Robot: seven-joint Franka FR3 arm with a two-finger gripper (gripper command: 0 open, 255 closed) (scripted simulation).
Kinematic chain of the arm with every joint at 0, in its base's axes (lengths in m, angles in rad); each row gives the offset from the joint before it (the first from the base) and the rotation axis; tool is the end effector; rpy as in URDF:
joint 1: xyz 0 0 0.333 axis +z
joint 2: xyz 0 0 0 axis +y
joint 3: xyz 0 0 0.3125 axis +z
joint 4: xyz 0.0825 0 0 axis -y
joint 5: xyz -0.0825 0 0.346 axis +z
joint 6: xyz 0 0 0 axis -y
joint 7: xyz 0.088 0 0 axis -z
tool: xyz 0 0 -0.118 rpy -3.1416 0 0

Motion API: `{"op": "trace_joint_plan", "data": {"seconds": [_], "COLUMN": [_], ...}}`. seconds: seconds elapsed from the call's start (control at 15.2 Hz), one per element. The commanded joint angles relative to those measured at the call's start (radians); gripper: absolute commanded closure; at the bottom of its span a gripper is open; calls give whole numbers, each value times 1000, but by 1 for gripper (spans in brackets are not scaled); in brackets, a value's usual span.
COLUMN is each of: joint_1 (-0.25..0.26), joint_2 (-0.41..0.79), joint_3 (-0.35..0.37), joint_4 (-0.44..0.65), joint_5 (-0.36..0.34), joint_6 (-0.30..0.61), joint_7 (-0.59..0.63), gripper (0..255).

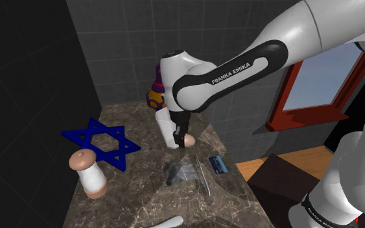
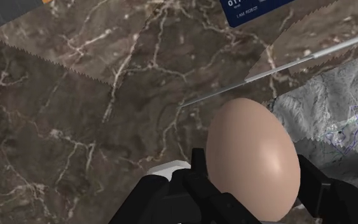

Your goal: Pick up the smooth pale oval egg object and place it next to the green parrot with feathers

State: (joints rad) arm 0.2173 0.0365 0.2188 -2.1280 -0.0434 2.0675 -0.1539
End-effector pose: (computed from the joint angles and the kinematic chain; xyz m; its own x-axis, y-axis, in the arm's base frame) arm 0.4572 0.2095 0.3916 0.8144 0.5718 -0.0994 0.5756 -0.8176 0.0130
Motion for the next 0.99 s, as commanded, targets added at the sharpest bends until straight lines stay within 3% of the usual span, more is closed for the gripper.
{"op": "trace_joint_plan", "data": {"seconds": [0.0, 0.92], "joint_1": [0, -1], "joint_2": [-11, -70], "joint_3": [0, -1], "joint_4": [19, 144], "joint_5": [3, 19], "joint_6": [-30, -212], "joint_7": [-2, -18], "gripper": [255, 255]}}
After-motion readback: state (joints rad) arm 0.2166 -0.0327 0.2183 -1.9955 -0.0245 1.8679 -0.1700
